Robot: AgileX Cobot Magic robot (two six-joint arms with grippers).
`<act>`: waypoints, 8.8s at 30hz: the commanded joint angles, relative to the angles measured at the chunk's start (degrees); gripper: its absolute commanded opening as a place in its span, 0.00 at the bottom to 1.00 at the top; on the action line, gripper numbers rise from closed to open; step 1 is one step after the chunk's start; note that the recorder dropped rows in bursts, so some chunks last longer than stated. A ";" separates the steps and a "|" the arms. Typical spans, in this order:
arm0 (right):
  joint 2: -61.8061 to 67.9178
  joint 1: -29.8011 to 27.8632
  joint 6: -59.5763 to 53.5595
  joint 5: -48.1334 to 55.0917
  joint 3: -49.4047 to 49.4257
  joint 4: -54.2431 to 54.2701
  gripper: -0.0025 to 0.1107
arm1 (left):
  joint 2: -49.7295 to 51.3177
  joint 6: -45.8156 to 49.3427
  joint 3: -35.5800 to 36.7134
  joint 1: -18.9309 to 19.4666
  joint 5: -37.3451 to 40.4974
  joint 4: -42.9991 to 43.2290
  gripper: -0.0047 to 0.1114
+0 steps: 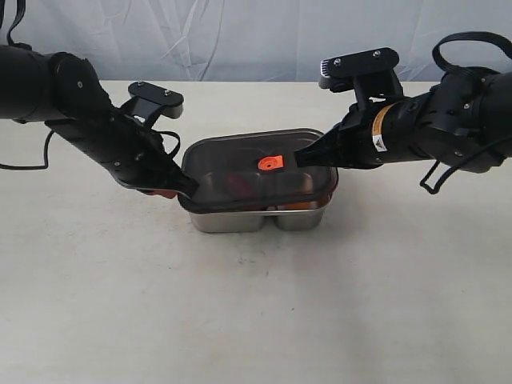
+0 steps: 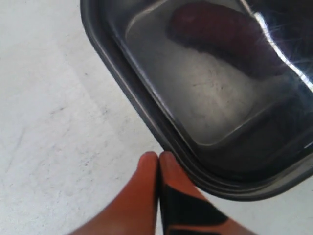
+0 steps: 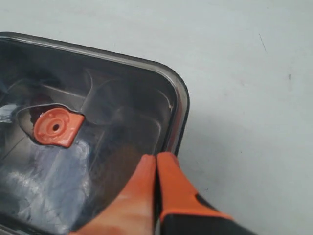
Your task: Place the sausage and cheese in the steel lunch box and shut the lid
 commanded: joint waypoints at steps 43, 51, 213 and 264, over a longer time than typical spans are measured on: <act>10.20 -0.28 0.00 -6.42 0.25 2.51 0.01 | 3.70 18.19 -2.30 -0.28 -1.63 -19.03 0.04; 11.48 -0.28 0.00 -6.42 0.25 2.75 0.01 | 5.30 18.31 -2.30 -0.28 -1.51 -19.03 0.04; -94.06 -34.42 -37.55 12.40 50.23 29.92 0.01 | -95.83 -15.72 51.75 16.47 -13.15 5.74 0.04; -94.06 -34.42 -37.44 12.40 50.23 29.92 0.01 | -104.07 -21.27 62.01 19.38 -19.74 14.08 0.04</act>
